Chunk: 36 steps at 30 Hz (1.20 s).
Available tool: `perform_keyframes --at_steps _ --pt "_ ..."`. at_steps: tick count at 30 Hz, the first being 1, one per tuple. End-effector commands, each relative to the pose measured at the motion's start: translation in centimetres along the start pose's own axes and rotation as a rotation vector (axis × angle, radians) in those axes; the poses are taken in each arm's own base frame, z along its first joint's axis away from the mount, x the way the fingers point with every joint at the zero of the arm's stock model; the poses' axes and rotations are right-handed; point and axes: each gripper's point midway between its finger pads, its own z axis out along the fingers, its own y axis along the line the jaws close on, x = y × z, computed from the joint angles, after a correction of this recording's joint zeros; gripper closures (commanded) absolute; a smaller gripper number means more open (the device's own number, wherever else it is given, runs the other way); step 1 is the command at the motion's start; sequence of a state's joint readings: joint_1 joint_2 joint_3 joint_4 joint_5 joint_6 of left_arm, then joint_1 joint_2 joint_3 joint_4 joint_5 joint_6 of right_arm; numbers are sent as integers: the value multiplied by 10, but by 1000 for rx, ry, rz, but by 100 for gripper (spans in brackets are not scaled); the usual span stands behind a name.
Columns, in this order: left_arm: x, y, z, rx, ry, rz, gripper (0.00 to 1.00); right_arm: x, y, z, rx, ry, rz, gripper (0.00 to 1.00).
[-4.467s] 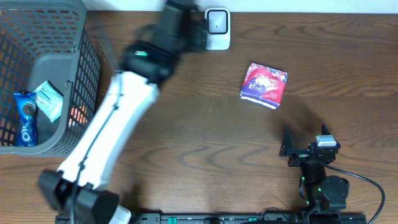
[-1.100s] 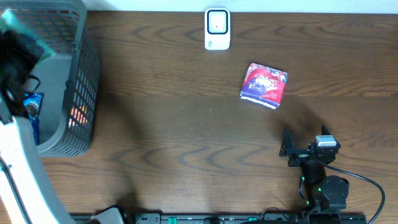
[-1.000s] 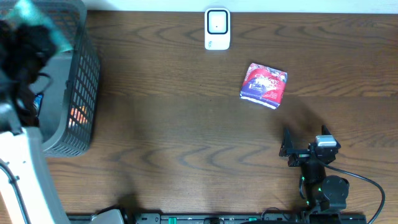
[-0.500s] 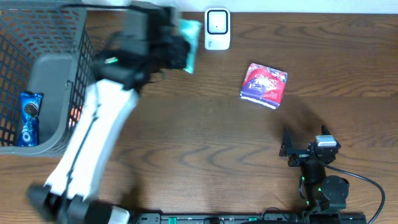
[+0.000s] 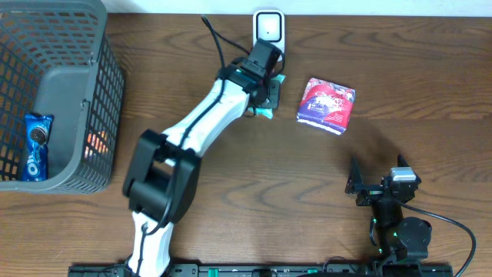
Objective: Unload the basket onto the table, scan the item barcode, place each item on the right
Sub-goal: 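Move the wipes pack under the scanner, then set it beside the purple pack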
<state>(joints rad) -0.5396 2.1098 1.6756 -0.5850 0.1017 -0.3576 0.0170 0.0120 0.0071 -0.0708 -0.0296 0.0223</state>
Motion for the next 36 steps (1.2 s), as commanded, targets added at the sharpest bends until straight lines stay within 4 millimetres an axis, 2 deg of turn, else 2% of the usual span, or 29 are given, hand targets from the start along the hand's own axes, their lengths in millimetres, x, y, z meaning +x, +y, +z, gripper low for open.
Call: perform_keyframes --at_steps 1,6,14,19,22,23,31,36 --pt "17 -4 22 -3 51 -120 93 0 -2 0 5 0 11 1" --pt "36 -26 36 26 99 -124 93 0 -2 0 5 0 11 1" --pt "31 -75 37 118 14 -54 93 0 -2 0 5 0 11 1" --pt "34 -85 40 131 19 -170 93 0 -2 0 5 0 11 1" --pt "34 -88 39 138 13 -163 93 0 -2 0 5 0 11 1" --pt "31 -88 39 138 5 -158 92 0 -2 0 5 0 11 1" --pt "2 -41 40 10 -94 -216 93 0 -2 0 5 0 11 1" --pt "-5 -32 40 8 -107 -238 92 0 -2 0 5 0 11 1"
